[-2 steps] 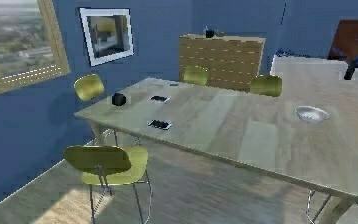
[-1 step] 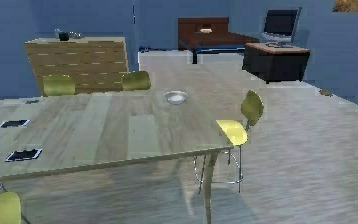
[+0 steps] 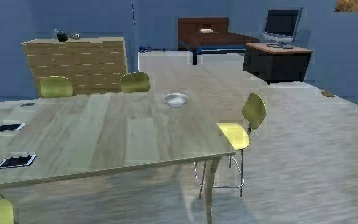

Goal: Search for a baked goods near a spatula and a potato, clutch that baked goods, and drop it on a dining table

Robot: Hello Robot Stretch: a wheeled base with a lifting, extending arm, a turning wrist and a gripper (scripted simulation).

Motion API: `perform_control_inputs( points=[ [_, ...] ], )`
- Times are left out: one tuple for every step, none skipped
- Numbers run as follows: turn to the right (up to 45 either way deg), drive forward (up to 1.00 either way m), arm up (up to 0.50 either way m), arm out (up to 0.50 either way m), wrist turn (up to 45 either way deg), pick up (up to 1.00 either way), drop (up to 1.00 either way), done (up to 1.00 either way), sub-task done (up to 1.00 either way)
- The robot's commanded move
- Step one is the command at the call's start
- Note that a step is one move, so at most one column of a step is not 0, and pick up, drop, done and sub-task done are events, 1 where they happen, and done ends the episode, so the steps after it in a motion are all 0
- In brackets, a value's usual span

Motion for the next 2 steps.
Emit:
perform_control_inputs(
  points=[
    [-42.0,0.00,0.00,0.00,0.0,0.00,0.00,0.00,0.00],
    [0.0,0.45,0.00,0.00,0.0,0.00,0.00,0.00,0.00]
  ],
)
